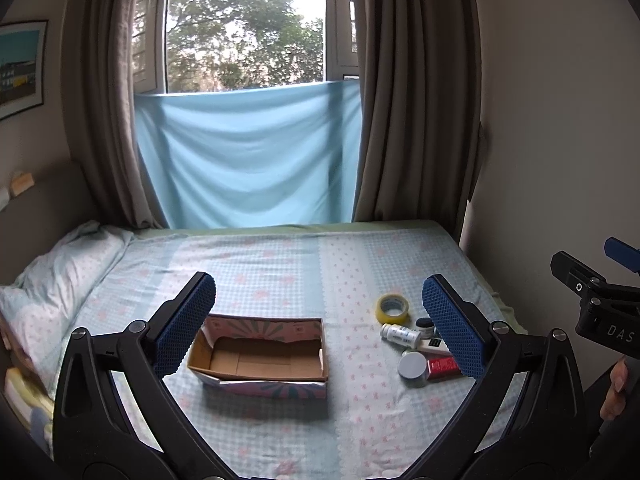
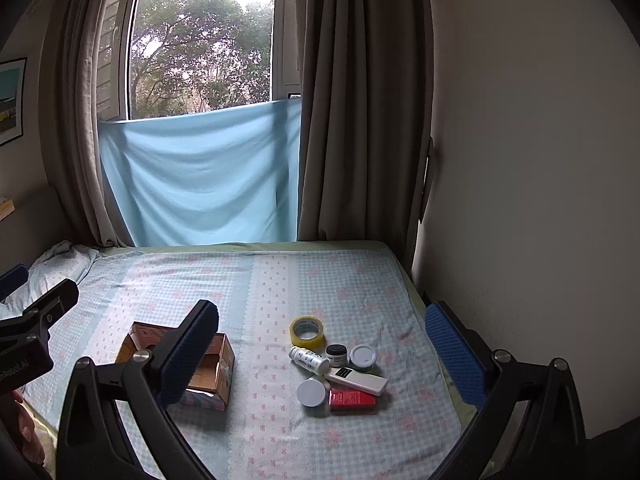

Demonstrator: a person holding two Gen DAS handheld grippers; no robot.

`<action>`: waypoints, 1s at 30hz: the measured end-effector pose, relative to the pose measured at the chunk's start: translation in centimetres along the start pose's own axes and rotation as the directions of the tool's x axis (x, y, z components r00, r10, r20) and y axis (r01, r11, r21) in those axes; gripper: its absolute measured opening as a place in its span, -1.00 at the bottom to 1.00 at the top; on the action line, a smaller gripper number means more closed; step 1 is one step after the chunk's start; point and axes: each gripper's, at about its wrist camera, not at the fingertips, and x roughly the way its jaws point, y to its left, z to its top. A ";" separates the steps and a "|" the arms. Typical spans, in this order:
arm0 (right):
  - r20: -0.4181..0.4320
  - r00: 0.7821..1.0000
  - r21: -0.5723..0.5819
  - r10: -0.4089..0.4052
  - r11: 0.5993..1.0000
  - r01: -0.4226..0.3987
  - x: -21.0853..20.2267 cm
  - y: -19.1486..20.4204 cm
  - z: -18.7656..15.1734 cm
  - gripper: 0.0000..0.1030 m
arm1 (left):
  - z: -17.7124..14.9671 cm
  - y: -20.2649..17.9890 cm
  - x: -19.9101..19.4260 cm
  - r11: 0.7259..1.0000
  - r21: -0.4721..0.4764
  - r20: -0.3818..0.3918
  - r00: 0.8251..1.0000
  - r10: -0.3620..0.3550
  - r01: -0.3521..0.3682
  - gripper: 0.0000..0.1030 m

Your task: Organize rigid objects

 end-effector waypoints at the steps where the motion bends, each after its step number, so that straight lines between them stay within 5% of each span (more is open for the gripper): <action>1: -0.001 1.000 0.000 0.000 1.000 0.000 0.1 -0.1 0.0 0.99 | 0.0 0.0 0.0 1.000 0.003 0.002 1.000 0.003 -0.003 0.99; 30: 0.011 1.000 -0.013 -0.008 1.000 0.008 0.8 0.3 0.6 0.99 | 0.0 1.0 0.8 1.000 -0.011 0.016 1.000 0.018 -0.017 0.99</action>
